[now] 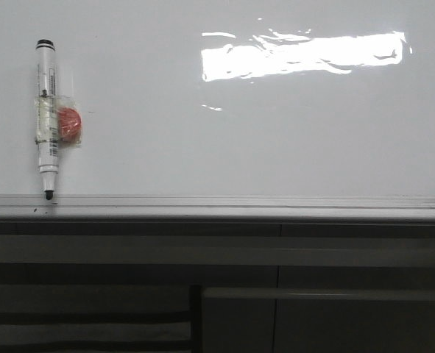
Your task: Write number 0 on whiteboard
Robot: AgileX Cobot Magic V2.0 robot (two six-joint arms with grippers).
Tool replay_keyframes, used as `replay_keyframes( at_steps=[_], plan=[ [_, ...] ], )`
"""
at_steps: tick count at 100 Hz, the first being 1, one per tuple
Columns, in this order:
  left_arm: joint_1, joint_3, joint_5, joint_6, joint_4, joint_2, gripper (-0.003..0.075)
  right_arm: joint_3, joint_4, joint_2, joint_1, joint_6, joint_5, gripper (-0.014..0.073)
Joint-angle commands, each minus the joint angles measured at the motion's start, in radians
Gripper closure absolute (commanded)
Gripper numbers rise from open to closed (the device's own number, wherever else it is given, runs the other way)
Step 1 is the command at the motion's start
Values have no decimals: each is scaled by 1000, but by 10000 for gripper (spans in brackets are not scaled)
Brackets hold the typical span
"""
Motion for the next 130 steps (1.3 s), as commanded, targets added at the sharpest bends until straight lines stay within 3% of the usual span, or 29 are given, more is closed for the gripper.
replay_keyframes(
  at_steps=[1, 9, 35, 56, 65, 71, 79, 89, 98, 108, 116, 130],
  plan=[
    [-6, 32, -101, -11, 3, -30, 740, 10, 6, -21, -4, 1, -19, 662],
    [-6, 32, -101, -7, 30, -30, 740, 10, -47, -21, -4, -2, -61, 662],
    [-6, 32, -247, -7, 130, -30, 740, 10, -38, -21, -4, -2, -448, 662],
    [-6, 32, -247, -7, 130, -30, 740, 10, -38, -21, -4, -2, -570, 662],
    [-6, 32, -285, -32, 37, -30, 740, 10, -35, -21, -4, 8, -640, 662],
    [-6, 30, -312, -42, -70, -30, 740, 7, -7, -21, -4, 115, -662, 662],
    [-6, 11, -293, -43, -113, -21, 740, -30, -5, -19, -4, 221, -574, 662],
    [-12, -48, -184, -43, -221, 23, 740, -159, -5, 12, -2, 219, -239, 662],
    [-17, -82, -280, -43, -367, 81, 740, -279, 61, 72, -2, 219, -43, 662],
    [-17, -82, -515, -43, -417, 123, 740, -348, 81, 116, -2, 219, -24, 662],
    [-17, -82, -629, -43, -421, 127, 740, -353, 81, 119, -2, 219, -68, 662],
    [-17, -82, -657, -43, -421, 127, 740, -353, 81, 119, -2, 219, -84, 662]
  ],
)
